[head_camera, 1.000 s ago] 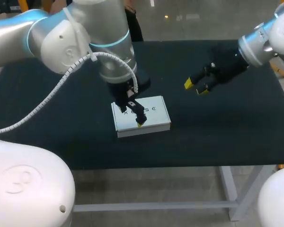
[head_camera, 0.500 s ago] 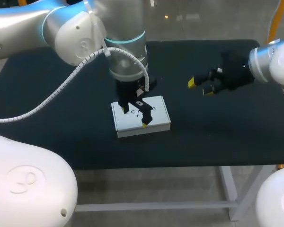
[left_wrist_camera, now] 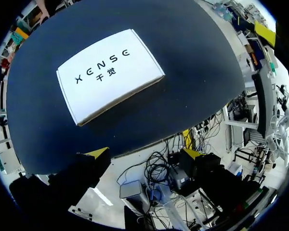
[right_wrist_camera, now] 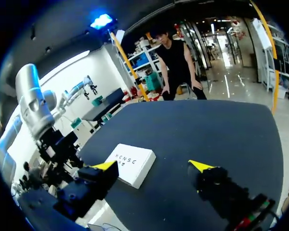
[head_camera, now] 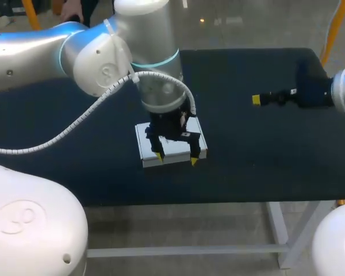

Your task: Assemble the packaging by folding the flat box into shape, placing the metal phone stand inside, and closing the box properly

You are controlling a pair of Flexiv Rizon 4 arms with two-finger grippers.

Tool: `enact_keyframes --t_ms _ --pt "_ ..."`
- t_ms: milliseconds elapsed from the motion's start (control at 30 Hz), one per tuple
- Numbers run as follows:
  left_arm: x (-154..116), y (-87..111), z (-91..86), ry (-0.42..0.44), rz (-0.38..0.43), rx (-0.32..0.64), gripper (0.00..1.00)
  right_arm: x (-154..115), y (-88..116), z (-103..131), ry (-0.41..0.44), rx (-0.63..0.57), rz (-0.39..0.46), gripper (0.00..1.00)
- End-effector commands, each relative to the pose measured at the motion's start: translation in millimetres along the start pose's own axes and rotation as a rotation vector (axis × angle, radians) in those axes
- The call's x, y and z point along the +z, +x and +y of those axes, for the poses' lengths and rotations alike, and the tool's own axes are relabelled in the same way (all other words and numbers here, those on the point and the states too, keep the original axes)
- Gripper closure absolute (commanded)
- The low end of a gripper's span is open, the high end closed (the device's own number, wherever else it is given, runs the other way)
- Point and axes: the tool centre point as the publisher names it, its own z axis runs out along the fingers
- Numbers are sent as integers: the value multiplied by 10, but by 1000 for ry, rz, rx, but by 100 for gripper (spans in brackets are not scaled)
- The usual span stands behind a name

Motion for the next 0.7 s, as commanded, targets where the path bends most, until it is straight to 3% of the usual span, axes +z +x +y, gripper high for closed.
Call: enact_keyframes --t_ms 33,367,700 --pt "123 30 95 28 3 -54 0 -54 -136 -48 -245 -222 16 0" --pt "439 93 97 92 23 -221 0 -107 -398 -13 -278 -349 -10 0" --pt "656 149 59 196 -82 -277 0 -61 -553 -24 -266 -376 -2 0"
